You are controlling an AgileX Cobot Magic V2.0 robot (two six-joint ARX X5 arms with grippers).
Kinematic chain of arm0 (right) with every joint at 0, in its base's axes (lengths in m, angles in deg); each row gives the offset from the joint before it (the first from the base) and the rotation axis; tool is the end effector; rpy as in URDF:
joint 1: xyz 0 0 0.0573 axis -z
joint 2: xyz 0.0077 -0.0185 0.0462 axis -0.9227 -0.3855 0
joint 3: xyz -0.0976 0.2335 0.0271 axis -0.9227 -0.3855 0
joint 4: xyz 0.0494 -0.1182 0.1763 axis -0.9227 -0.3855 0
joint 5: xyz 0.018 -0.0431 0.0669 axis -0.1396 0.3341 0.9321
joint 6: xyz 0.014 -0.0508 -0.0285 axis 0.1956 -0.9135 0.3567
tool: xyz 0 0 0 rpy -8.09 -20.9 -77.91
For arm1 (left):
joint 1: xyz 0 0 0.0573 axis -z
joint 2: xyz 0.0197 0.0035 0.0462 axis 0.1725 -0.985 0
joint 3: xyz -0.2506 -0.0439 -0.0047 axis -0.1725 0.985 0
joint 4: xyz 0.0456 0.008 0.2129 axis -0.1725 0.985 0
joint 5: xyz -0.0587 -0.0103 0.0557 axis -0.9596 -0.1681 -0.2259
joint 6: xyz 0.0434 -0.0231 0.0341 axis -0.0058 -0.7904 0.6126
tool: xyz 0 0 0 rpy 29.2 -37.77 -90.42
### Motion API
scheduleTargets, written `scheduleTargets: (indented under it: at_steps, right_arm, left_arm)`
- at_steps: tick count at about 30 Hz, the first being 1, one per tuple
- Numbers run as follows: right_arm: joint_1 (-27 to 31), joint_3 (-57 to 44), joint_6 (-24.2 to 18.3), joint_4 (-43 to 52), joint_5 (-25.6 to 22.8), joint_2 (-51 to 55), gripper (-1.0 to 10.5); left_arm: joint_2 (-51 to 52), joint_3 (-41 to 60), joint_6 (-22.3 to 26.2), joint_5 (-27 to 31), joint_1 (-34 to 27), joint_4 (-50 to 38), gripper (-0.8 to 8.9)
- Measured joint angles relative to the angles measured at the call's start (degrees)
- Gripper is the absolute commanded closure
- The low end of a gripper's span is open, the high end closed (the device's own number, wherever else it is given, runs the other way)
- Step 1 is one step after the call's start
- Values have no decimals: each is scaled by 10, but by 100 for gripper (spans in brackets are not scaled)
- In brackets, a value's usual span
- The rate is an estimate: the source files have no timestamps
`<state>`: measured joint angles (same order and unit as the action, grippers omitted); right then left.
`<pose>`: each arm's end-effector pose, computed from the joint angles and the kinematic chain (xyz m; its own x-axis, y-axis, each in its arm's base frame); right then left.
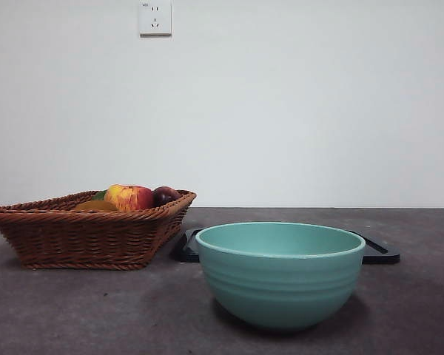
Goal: Pick up the wifruite, put it on the bowl, pick up the plate, put it on desk
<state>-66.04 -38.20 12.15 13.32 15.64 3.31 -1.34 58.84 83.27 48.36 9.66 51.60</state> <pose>0.0784 0.0021 0.1866 0.9969 0.0780 -0.0059 -0.0780 0.9969 0.0049 0.0786 -0.0014 0.1543 0.9876 -0.0420 -0.1516 0.0567 0.9940 0.0940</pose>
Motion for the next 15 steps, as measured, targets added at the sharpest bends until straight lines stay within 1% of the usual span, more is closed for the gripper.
scheduleTargets:
  at_steps: [7,15]
  right_arm:
    - [0,-48,10,6,0,17,941]
    - [0,-50,16,-39,-14,24,941]
  left_arm:
    - [0,0,0,0,0,0,805]
    - [0,0,0,0,0,0,805]
